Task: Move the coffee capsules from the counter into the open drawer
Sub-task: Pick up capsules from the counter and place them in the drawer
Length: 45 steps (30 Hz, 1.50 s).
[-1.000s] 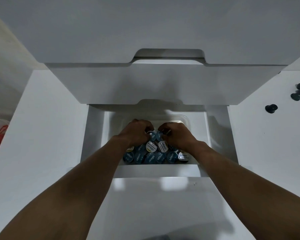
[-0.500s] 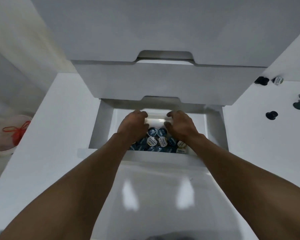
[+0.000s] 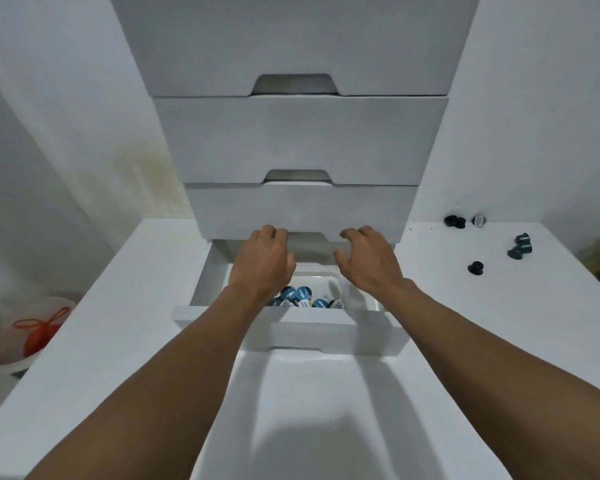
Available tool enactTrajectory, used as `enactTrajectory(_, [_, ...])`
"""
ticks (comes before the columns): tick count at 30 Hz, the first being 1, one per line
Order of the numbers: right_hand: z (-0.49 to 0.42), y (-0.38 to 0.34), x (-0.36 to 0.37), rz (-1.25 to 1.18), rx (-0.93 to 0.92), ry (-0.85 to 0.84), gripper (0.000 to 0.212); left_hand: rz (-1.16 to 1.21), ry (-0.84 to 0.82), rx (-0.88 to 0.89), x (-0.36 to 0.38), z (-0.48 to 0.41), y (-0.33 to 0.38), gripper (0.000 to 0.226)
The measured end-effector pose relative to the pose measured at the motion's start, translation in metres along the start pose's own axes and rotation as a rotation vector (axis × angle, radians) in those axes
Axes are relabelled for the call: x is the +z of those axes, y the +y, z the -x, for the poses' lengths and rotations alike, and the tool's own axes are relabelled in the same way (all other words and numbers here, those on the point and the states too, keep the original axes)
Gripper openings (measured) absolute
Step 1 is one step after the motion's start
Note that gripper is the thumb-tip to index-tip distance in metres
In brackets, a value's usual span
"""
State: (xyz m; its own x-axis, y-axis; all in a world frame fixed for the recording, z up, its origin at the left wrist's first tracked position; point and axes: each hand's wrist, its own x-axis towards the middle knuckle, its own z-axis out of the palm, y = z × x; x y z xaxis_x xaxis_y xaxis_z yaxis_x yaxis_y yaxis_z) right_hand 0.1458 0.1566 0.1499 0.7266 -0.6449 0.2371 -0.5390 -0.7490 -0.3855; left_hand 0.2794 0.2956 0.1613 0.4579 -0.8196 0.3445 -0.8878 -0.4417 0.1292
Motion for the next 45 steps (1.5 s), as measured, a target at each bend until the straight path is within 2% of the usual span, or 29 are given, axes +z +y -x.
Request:
enactTrajectory(5, [0.063, 0.004, -0.047, 0.008, 0.099, 0.103, 0.043, 0.03, 0.029, 0.103, -0.031, 0.03, 0.041, 0.036])
enactTrajectory(11, [0.138, 0.022, -0.076, 0.049, 0.199, 0.092, 0.046, 0.098, 0.042, 0.178, -0.044, 0.074, 0.097, 0.033])
enactTrajectory(19, [0.175, 0.065, -0.11, 0.028, 0.272, 0.148, 0.044, 0.129, -0.003, 0.241, -0.044, 0.08, 0.162, 0.037])
enactTrajectory(25, [0.17, 0.13, -0.13, 0.004, 0.298, 0.142, 0.045, 0.099, -0.011, 0.245, -0.022, 0.046, 0.225, 0.037])
enactTrajectory(35, [0.127, 0.265, -0.157, 0.015, 0.246, 0.027, 0.043, 0.098, -0.116, 0.07, 0.051, -0.014, 0.339, 0.034])
enactTrajectory(45, [0.059, 0.334, -0.124, -0.022, 0.235, -0.069, 0.042, 0.084, -0.188, -0.054, 0.109, -0.074, 0.354, 0.035])
